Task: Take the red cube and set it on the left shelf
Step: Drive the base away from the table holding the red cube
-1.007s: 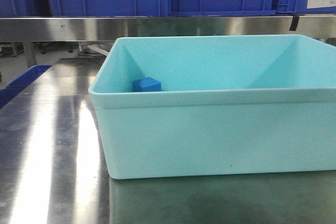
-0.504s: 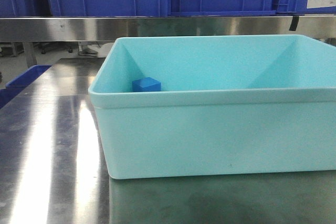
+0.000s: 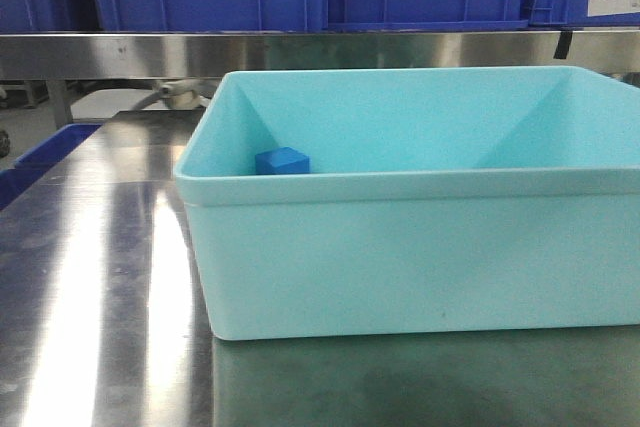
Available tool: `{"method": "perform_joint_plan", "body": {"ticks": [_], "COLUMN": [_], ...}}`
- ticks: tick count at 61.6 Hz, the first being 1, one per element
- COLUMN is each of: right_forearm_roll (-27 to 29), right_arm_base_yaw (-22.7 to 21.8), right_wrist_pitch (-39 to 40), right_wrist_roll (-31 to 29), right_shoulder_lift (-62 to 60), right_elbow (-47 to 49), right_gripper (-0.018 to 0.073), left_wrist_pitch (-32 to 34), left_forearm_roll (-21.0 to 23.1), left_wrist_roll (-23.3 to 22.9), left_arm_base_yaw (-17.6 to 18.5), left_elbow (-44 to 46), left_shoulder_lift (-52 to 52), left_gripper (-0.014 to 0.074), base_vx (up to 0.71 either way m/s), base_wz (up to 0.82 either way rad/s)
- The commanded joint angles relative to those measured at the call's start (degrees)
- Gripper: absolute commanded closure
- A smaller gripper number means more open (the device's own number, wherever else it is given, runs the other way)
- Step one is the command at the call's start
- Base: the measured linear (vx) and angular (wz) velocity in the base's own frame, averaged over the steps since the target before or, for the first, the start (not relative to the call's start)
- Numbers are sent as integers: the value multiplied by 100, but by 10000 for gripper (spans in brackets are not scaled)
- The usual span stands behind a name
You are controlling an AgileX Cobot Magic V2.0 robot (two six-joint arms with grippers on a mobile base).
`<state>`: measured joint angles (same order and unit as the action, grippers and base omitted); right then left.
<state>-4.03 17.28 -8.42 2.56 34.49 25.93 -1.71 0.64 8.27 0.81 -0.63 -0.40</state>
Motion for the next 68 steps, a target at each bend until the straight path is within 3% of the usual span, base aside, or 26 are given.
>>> {"method": "perform_joint_plan", "body": {"ticks": [1, 68], "right_forearm_roll": [-59, -59], "right_arm_base_yaw": [-29, -29], "right_wrist_pitch": [461, 461], "right_wrist_roll": [-71, -71], "right_shoulder_lift": [-27, -27], "right_elbow": [146, 146], "right_gripper": [502, 502], "left_wrist_pitch": [518, 518], "left_forearm_roll": [27, 27], "left_wrist_roll": [3, 3], "left_arm_base_yaw": [38, 38], "left_elbow": [-126, -126], "left_shoulder_lift": [-2, -2], "left_gripper": [491, 491], "base_vx": [0, -8], "base_wz": [0, 7]}}
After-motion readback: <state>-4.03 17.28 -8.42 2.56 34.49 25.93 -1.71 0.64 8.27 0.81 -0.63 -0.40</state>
